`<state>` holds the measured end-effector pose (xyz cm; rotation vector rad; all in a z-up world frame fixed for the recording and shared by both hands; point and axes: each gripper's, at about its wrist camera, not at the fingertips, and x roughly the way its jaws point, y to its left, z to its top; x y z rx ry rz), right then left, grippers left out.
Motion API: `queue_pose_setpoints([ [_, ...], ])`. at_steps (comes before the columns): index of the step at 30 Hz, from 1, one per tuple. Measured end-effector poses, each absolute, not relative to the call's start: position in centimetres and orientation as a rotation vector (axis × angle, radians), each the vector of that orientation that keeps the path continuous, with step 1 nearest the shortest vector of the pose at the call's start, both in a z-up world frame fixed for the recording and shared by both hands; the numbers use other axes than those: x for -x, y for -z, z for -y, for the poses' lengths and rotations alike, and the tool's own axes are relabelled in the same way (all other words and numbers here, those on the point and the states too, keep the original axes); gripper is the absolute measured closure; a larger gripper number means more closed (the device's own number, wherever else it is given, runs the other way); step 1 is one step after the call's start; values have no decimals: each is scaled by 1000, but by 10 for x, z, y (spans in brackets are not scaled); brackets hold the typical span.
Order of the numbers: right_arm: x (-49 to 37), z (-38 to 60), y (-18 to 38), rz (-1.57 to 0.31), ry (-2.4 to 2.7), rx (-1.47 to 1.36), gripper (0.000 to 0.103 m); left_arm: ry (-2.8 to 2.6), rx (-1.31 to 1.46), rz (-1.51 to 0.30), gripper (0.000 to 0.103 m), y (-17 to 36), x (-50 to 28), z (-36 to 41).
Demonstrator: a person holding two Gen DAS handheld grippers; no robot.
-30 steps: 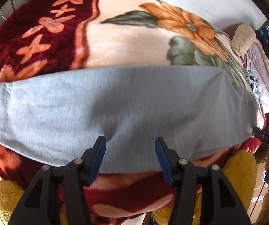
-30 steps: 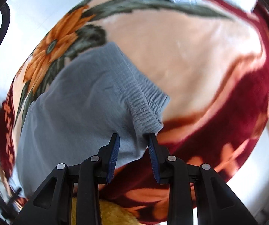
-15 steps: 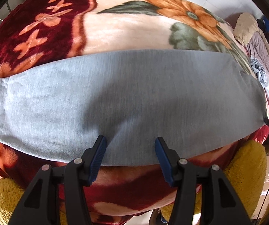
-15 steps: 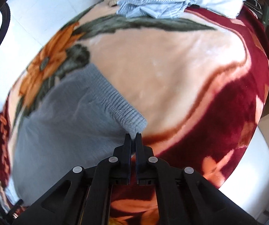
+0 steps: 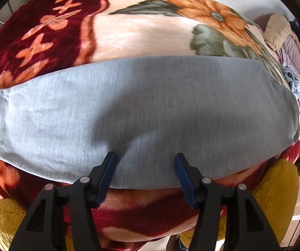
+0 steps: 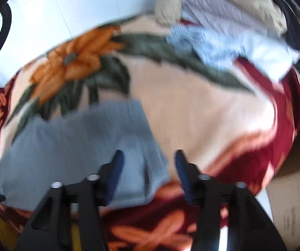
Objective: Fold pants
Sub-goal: 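Grasp the ribbed waistband with the right gripper and smooth the folded pants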
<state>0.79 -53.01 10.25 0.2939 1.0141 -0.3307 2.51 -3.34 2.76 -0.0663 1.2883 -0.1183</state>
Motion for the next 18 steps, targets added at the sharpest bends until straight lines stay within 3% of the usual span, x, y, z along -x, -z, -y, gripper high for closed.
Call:
queue_pose_setpoints([
  [7,-73,548,-43,-1104,231,-456,43,92,39,-1290,39,-25,-26,40],
  [10,-73,540,-27,-1117,249,-427,58,88,34,-1291,38,-24,-27,40],
  [12,-64,535,-32,-1065,272,-384,79,82,37,-1290,37,-23,-27,41],
  [14,-58,539,-40,-1022,326,-372,85,79,37,-1290,37,-22,-28,41],
  [18,-62,550,-27,-1045,326,-393,84,78,35,-1287,34,-20,-29,43],
])
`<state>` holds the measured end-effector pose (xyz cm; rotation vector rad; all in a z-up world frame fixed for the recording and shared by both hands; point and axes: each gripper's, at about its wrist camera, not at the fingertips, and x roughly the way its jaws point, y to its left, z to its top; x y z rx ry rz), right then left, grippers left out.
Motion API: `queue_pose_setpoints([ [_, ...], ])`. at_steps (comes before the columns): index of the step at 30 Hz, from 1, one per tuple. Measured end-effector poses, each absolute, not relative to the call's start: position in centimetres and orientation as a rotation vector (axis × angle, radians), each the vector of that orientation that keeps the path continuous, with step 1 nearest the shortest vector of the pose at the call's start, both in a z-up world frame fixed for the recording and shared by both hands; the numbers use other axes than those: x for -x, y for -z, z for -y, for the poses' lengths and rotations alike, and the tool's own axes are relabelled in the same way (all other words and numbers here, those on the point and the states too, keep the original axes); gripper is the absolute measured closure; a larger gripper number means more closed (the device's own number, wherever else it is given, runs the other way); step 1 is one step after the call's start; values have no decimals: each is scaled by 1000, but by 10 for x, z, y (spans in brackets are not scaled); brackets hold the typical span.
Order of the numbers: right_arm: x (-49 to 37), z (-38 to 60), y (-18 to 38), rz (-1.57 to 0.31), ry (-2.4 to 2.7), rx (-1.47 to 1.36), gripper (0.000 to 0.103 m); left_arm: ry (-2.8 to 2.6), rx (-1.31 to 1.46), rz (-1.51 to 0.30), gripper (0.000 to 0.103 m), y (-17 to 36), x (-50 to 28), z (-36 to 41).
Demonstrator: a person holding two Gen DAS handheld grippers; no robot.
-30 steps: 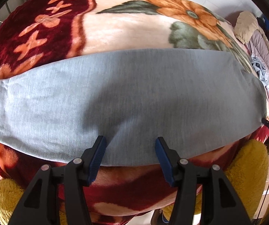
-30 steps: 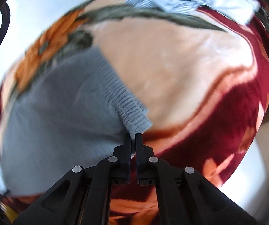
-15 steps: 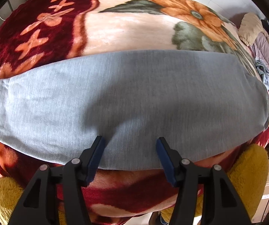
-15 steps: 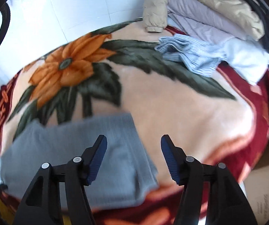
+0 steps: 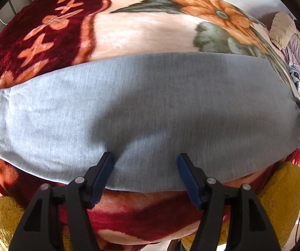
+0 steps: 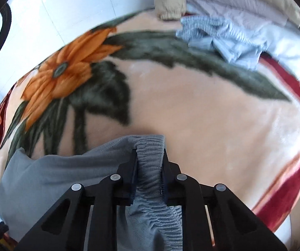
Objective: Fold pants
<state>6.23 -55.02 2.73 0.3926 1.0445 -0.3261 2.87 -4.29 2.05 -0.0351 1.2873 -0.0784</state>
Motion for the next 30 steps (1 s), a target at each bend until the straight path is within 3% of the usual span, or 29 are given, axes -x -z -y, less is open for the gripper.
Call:
queue_pose_setpoints([
  [7,-57,552,-39,-1030,338,-394,71,83,24,-1281,32,-20,-29,44],
  [13,-28,534,-82,-953,393,-331,65,87,41,-1276,32,-27,-27,41],
  [22,-21,403,-108,-977,110,-193,62,-17,92,-1242,32,-49,-19,-13],
  [30,-35,257,-81,-1077,-142,-64,62,-182,190,-1185,32,-67,-12,-111],
])
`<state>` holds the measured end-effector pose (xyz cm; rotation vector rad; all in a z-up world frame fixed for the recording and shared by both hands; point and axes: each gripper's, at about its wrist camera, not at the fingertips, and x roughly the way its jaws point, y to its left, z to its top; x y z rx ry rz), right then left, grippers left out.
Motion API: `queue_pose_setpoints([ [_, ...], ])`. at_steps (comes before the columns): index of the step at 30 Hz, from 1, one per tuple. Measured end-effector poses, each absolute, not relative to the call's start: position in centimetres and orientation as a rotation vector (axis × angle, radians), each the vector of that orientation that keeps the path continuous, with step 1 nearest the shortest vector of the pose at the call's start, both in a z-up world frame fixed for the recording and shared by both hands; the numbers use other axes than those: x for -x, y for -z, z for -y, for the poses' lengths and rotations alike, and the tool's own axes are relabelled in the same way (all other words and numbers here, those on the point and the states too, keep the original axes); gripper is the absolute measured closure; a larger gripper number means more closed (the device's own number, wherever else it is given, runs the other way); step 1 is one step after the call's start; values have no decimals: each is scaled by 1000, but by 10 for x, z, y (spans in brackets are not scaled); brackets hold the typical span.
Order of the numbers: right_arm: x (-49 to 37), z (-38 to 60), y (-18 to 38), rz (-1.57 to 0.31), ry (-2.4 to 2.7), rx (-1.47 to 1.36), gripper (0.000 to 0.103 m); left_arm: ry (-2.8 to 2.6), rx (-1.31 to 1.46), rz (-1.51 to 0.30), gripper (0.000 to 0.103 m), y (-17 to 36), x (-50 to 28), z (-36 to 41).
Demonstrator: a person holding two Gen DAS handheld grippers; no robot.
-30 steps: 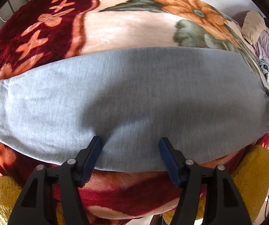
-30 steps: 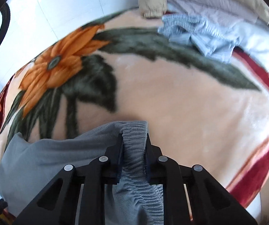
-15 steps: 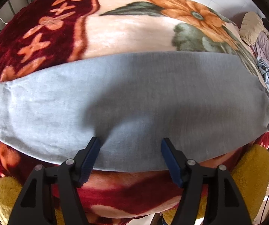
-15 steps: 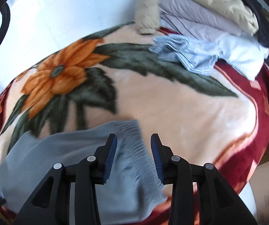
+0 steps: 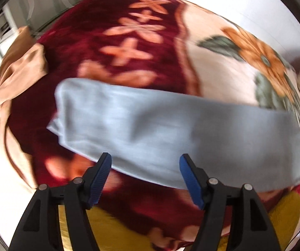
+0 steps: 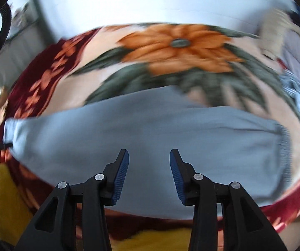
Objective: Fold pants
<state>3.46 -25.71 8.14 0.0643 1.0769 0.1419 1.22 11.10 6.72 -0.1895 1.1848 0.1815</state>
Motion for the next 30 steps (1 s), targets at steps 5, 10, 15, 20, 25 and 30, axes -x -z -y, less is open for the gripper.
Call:
queue_pose_setpoints([
  [5,-46,179,-69,-1136,-272,-60,62,-208,226,-1179,32,-69,-5,-153],
  [10,-59,83,-72,-1150,-437,-7,62,-220,278,-1187,32,-69,4,-197],
  [15,-67,2,-77,-1156,-596,10,62,-184,327,-1199,52,-63,12,-230],
  [20,-72,-73,-81,-1171,-754,6,81,-146,361,-1192,68,-58,20,-249],
  [25,-75,-125,-90,-1156,-857,29,87,-95,385,-1201,76,-50,22,-260],
  [30,-81,-174,-82,-1193,-973,14,87,-34,469,-1183,77,-45,24,-273],
])
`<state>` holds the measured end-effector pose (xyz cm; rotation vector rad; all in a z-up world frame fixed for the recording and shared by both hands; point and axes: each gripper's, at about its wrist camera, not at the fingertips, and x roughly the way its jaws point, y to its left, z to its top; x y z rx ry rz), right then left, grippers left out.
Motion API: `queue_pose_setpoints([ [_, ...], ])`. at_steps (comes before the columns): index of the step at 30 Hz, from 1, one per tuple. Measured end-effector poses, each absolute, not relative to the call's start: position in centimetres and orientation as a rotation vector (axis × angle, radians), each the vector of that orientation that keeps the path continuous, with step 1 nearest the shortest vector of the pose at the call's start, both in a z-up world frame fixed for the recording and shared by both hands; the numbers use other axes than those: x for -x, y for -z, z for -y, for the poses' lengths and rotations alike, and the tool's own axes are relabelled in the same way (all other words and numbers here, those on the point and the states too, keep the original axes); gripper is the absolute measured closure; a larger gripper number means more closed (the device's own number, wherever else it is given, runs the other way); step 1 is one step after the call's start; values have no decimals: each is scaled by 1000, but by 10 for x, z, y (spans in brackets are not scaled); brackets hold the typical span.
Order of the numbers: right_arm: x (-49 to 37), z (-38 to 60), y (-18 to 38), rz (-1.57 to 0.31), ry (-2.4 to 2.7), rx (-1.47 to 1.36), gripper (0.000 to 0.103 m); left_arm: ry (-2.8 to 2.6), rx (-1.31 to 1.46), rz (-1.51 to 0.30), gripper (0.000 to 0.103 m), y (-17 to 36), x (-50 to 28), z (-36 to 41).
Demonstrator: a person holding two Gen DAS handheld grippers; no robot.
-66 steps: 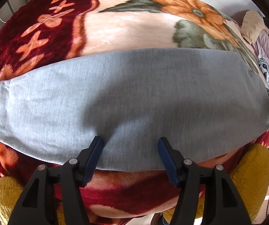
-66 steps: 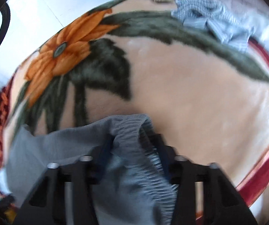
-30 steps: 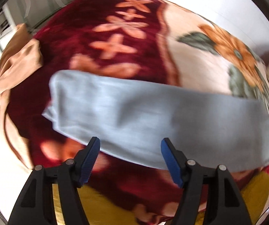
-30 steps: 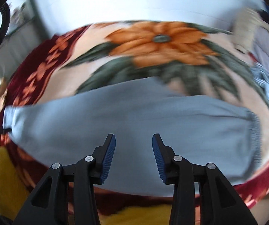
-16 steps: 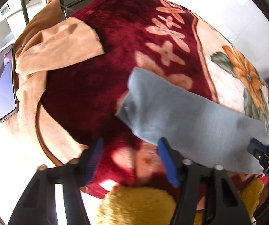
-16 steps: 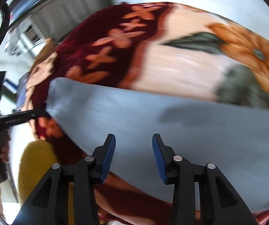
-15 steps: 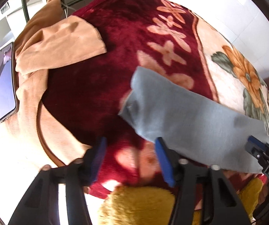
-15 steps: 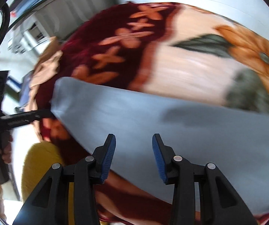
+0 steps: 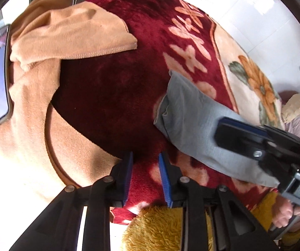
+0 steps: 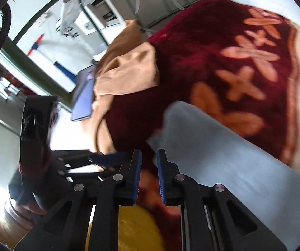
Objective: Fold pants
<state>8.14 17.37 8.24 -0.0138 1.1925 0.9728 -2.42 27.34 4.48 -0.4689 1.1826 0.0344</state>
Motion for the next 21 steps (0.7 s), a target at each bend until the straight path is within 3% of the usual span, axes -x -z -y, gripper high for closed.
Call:
queue_pose_setpoints([
  [9,-86,-204,-46,-1201,-886,245,87,10,455,-1172,77,-43,27,-275],
  [16,-88,-209,-34,-1203,-847,272,87,32,446,-1168,77,-42,28,-275],
  [17,-90,-209,-33,-1205,-837,261,90,33,446,-1168,77,-42,28,-275],
  [18,-92,-209,-33,-1201,-824,259,101,33,446,-1168,77,-42,28,-275],
  [21,-95,-207,-44,-1189,-867,190,101,34,447,-1166,77,-43,29,-276],
])
